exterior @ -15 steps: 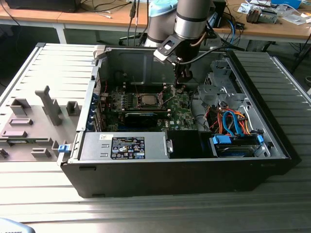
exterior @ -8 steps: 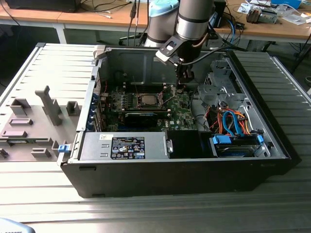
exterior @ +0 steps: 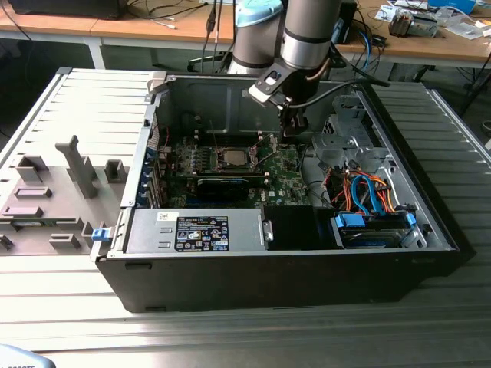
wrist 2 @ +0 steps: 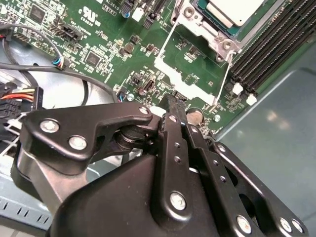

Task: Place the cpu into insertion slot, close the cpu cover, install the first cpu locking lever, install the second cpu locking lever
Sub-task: 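Close the cpu cover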

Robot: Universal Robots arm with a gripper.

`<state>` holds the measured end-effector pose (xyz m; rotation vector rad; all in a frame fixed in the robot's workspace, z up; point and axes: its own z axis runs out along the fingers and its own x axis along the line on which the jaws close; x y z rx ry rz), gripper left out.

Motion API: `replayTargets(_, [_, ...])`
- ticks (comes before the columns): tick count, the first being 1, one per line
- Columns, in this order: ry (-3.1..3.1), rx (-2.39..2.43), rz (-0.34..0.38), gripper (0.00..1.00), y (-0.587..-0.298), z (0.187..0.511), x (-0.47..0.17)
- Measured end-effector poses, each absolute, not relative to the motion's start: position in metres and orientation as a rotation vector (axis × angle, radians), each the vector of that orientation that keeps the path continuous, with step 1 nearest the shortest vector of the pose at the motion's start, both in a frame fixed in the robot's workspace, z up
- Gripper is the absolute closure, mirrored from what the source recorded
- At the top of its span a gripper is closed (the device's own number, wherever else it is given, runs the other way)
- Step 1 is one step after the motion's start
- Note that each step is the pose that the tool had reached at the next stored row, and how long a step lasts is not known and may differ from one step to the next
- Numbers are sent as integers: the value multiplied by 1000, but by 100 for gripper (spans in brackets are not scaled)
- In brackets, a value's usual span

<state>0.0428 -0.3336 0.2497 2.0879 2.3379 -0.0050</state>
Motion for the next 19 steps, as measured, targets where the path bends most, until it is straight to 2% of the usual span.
replayTargets(7, [2339, 2088, -6, 89, -334, 237, 38])
replayTargets(19, [2336, 2086, -3, 89, -334, 240, 32])
